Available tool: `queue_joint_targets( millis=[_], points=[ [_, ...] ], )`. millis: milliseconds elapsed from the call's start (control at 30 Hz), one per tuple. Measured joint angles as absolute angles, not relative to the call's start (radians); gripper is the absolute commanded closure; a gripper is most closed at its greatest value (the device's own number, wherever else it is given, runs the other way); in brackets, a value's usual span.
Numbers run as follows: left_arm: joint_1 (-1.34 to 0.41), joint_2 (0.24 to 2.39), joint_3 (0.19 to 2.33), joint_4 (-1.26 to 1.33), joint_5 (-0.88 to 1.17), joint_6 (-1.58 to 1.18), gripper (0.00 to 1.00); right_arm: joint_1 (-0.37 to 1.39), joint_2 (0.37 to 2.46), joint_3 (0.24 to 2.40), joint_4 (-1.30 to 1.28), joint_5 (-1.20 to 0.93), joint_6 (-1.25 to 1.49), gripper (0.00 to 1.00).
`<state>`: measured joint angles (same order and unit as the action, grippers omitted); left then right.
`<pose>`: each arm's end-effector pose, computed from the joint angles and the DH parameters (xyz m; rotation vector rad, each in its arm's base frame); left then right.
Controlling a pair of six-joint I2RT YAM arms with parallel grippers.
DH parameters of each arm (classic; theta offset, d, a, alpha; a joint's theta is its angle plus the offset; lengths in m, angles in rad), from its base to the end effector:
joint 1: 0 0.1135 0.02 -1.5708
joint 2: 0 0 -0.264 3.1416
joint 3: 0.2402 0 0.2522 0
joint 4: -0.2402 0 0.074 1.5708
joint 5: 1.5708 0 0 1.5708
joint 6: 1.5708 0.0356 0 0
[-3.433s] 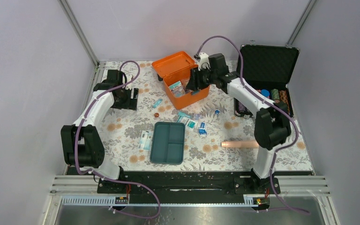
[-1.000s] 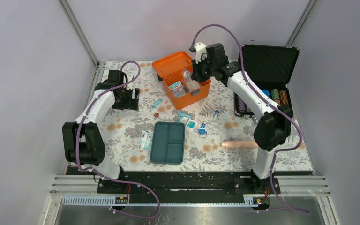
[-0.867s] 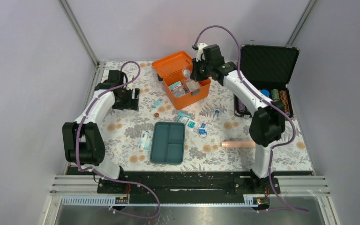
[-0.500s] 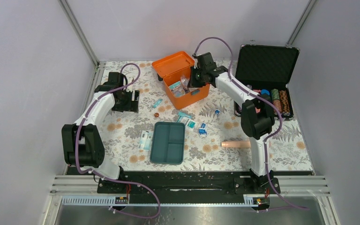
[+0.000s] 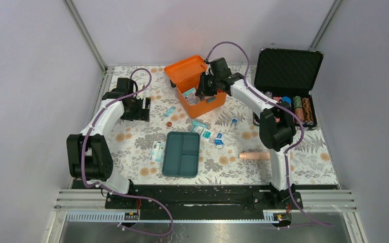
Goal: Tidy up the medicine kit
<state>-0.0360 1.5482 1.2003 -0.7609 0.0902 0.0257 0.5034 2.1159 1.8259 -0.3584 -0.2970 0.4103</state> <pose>0.3132 -0.0145 0.2523 0.1110 2.6754 -0.1241 0.4285 0.2479 0.2614 -0.2789 2.2986 0.8162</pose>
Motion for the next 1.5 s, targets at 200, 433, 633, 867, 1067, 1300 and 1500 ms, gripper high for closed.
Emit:
queue_joint_targets(
  millis=[200,433,633,867,1067,1300,1500],
  points=[
    [-0.036,1.548,1.2,-0.761,0.091,0.026,0.23,0.5,2.085,1.761,-0.348,-0.336,0.398,0.55],
    [-0.036,1.549,1.2,-0.76,0.094,0.025,0.23,0.477,1.985,1.675,-0.322,-0.527,0.25,0.46],
    [-0.036,1.562,1.2,-0.76,0.097,0.017,0.23,0.466,1.891,1.611,-0.338,-0.607,0.05,0.45],
    [-0.036,1.585,1.205,-0.761,0.11,-0.004,0.23,0.465,1.817,1.525,-0.418,-0.617,-0.147,0.44],
    [-0.036,1.596,1.21,-0.759,0.13,-0.029,0.23,0.465,1.732,1.423,-0.49,-0.58,-0.306,0.43],
    [-0.036,1.636,1.225,-0.762,0.153,-0.051,0.23,0.466,1.663,1.272,-0.545,-0.514,-0.439,0.4],
    [-0.036,1.658,1.25,-0.761,0.159,-0.061,0.23,0.466,1.663,1.173,-0.535,-0.427,-0.4,0.4]
  ],
)
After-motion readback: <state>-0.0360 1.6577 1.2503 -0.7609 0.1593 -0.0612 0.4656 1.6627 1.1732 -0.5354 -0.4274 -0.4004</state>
